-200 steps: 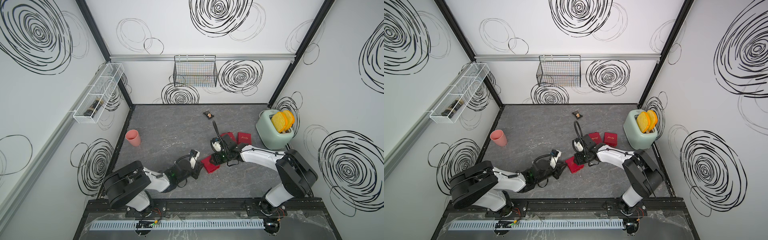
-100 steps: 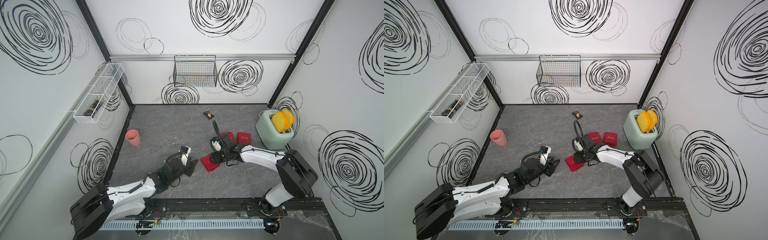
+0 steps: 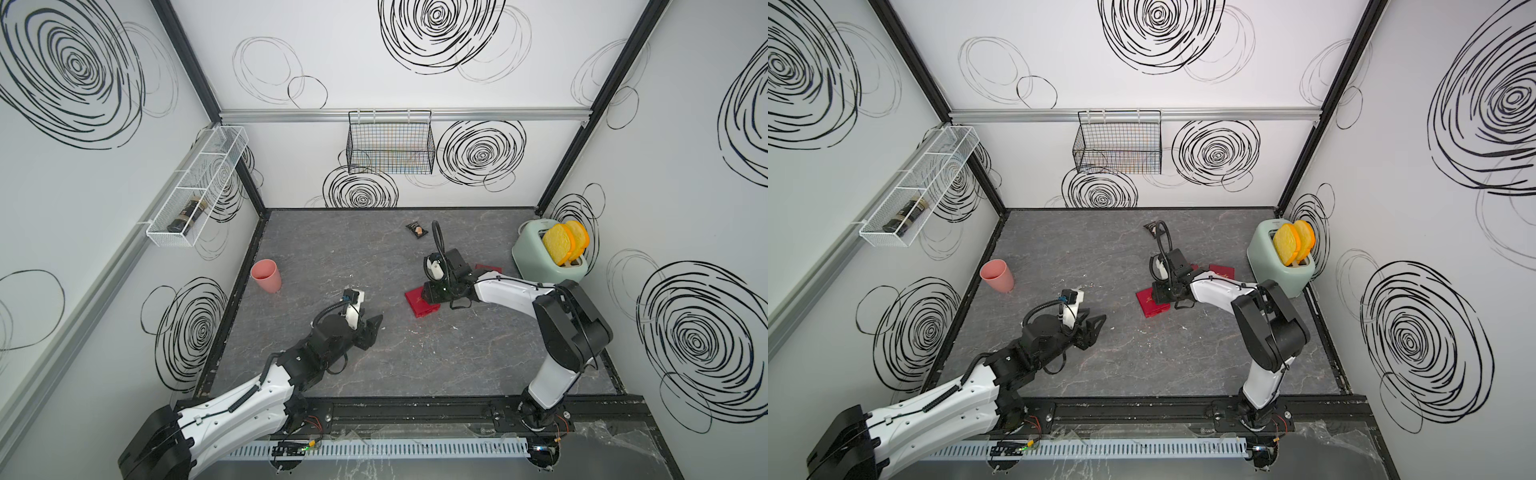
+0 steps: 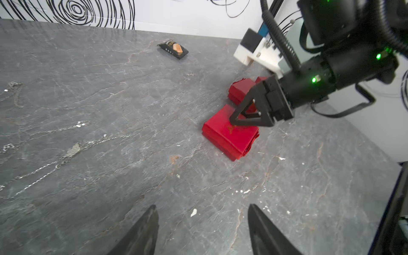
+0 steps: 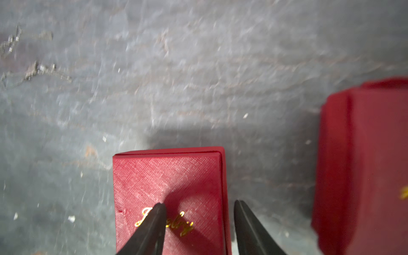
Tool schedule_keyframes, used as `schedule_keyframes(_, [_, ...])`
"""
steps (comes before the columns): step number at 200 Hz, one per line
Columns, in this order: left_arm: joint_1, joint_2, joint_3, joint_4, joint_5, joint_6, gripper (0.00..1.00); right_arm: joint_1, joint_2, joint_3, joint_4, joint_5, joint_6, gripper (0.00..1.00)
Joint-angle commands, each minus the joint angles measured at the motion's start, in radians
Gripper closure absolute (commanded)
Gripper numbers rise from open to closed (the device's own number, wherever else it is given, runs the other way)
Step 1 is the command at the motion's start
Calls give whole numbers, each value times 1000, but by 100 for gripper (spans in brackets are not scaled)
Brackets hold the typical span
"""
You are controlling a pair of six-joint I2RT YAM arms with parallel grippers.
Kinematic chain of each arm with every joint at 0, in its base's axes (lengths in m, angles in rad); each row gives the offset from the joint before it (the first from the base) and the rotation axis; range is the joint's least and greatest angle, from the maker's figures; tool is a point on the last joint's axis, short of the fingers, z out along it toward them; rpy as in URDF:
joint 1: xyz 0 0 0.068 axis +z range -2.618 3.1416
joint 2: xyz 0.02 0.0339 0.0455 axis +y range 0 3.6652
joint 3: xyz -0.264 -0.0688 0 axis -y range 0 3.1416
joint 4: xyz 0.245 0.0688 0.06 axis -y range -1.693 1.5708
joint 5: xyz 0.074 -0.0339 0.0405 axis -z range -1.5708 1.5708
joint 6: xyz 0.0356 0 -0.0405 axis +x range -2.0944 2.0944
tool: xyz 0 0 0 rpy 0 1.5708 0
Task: Take the necklace out of the lift-off lid jewelry box
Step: Move the jewelry box to the center of the board, then reset both arms
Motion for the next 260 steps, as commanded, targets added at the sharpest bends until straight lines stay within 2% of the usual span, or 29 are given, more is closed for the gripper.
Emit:
schedule_keyframes(1, [40, -17, -19, 23, 5, 27, 25, -23, 25, 33, -66, 61, -42, 42])
schedule_keyframes(35, [159, -20, -2, 50, 14, 70, 15, -53, -53, 57, -80, 28, -70, 26])
schedule_keyframes(74, [373, 16, -28, 196, 46, 117, 0, -105, -235, -35, 22, 0, -113, 0])
schedule_keyframes(93, [536, 49, -27, 278, 157, 92, 2, -162, -345, -120, 116, 7, -111, 3])
schedule_keyframes(118, [684, 91, -14, 308, 192, 94, 4, -266, -490, -257, 268, 7, -106, 3])
schedule_keyframes(153, [867, 143, -29, 436, 288, 58, 4, -361, -602, -495, 548, 340, -202, 3])
schedule_keyframes(166, [889, 162, -31, 449, 255, 102, 4, -419, -600, -564, 654, 363, -230, 3])
schedule_keyframes(179, [889, 180, -39, 481, 221, 133, 4, -471, -590, -625, 771, 348, -202, 3])
schedule_keyframes(206, [873, 245, -115, 745, 220, 209, 4, -518, -501, -746, 1071, 319, -211, 3])
schedule_keyframes(221, [853, 313, -186, 987, 214, 261, 4, -525, -423, -763, 1153, 319, -221, 3])
schedule_keyframes(236, [841, 409, -212, 1143, 213, 280, 4, -527, -366, -776, 1235, 303, -219, 3])
schedule_keyframes(260, [852, 503, -181, 1202, 247, 256, 4, -521, -294, -760, 1265, 271, -239, 3])
